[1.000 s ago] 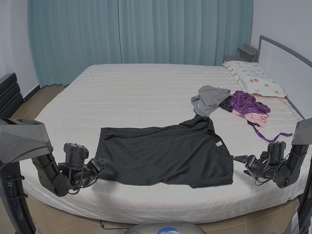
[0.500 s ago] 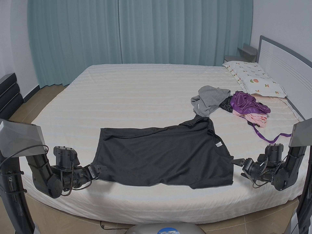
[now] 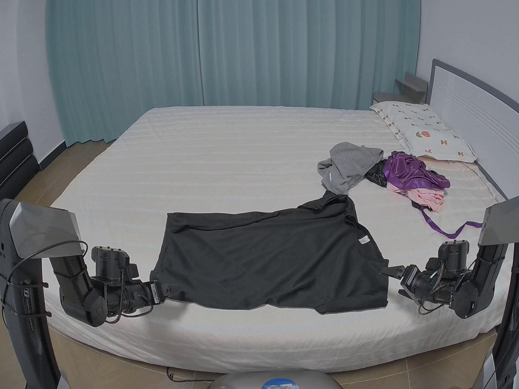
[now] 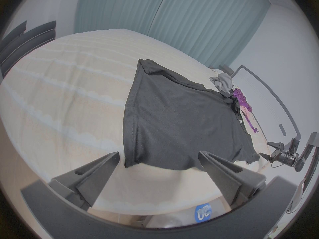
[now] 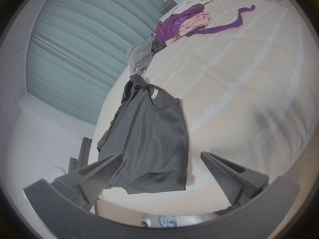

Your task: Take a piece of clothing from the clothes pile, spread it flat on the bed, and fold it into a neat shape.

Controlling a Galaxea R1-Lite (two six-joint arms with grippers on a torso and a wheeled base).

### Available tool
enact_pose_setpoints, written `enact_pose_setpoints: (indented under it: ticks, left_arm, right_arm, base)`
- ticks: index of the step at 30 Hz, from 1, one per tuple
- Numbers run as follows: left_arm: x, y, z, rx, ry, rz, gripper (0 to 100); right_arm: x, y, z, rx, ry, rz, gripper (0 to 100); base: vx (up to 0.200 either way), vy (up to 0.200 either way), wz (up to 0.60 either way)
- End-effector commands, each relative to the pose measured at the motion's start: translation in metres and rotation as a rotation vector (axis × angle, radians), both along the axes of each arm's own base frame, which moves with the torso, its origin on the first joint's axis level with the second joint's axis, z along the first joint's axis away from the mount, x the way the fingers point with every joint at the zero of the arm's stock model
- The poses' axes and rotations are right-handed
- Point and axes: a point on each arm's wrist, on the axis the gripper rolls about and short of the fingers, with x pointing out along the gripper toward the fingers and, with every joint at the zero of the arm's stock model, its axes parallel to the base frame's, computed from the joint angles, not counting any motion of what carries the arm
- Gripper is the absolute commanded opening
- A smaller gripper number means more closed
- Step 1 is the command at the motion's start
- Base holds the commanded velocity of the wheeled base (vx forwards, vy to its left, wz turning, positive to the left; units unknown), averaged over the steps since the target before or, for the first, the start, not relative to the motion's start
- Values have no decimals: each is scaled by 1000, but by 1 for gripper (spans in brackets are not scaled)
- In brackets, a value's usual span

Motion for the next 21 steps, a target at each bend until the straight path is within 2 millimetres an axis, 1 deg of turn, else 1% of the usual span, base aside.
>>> enact_pose_setpoints:
  ticks: [1, 5, 6, 15, 18, 21]
  left_arm:
    - [7, 0, -9, 13, 4, -6, 100]
    - [10, 4, -14, 33, 2, -12, 100]
    - [10, 7, -14, 47, 0, -18, 0]
    - [2, 12, -12, 49, 10, -5, 0]
    - [-4, 16, -4, 46, 1, 8, 0]
    - [-8, 17, 7, 42, -19, 15, 0]
  right_arm:
    - [0, 2, -1, 0, 1, 7, 100]
    - [0, 3, -1, 0, 4, 10, 100]
    - [0, 3, -1, 0, 4, 10, 100]
    - [-1, 6, 0, -2, 2, 21, 100]
    - [-1, 15, -2, -13, 6, 46, 100]
    - [3, 19, -7, -37, 8, 52, 100]
  base:
    - [0, 0, 0]
    - [0, 0, 0]
    - [0, 0, 0]
    - [0, 0, 0]
    - [0, 0, 0]
    - [0, 0, 0]
